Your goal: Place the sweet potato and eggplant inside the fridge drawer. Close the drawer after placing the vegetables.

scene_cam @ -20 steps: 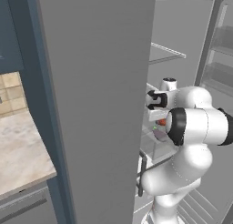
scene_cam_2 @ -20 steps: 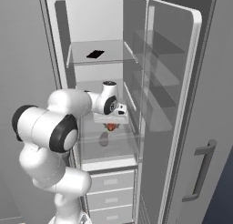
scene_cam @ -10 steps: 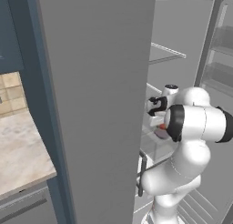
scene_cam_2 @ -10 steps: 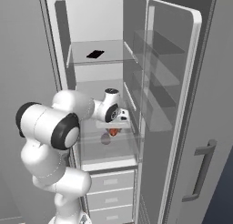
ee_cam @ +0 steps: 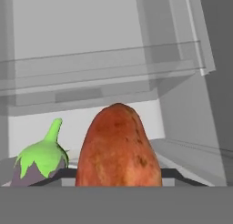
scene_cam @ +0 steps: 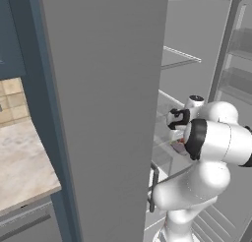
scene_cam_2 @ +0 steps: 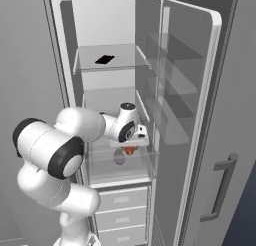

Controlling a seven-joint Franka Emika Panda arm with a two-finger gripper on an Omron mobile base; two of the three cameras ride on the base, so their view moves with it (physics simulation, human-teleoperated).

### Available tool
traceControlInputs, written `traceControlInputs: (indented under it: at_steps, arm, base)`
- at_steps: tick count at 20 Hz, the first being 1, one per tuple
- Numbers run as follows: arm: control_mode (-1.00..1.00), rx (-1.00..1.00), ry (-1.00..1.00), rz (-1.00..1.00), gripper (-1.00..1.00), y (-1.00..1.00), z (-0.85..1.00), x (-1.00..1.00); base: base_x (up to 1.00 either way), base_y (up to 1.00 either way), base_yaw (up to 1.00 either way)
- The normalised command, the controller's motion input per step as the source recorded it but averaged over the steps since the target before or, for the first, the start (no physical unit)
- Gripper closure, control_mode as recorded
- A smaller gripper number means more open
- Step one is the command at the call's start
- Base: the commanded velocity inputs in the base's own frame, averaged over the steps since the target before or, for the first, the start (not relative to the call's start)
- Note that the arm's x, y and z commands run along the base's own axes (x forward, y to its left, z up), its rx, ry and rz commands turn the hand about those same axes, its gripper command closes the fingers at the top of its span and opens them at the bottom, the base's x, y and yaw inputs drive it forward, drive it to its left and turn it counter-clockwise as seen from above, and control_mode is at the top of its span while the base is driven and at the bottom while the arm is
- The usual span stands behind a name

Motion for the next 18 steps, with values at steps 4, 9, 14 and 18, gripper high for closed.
traceControlInputs:
  at_steps: [4, 9, 14, 18]
  arm:
    - [-1.00, 0.00, -0.01, 0.07, 1.00, -0.08, -0.20, 0.00]
    - [-1.00, 0.00, -0.03, 0.06, -1.00, -0.12, -0.33, -0.16]
    - [-1.00, 0.01, -0.14, 0.00, -1.00, 0.00, 0.01, -0.06]
    - [-1.00, 0.00, -0.15, 0.00, -1.00, 0.01, 0.21, 0.00]
  base:
    - [0.00, 0.00, 0.00]
    - [0.00, 0.00, 0.00]
    - [0.00, 0.00, 0.00]
    - [0.00, 0.00, 0.00]
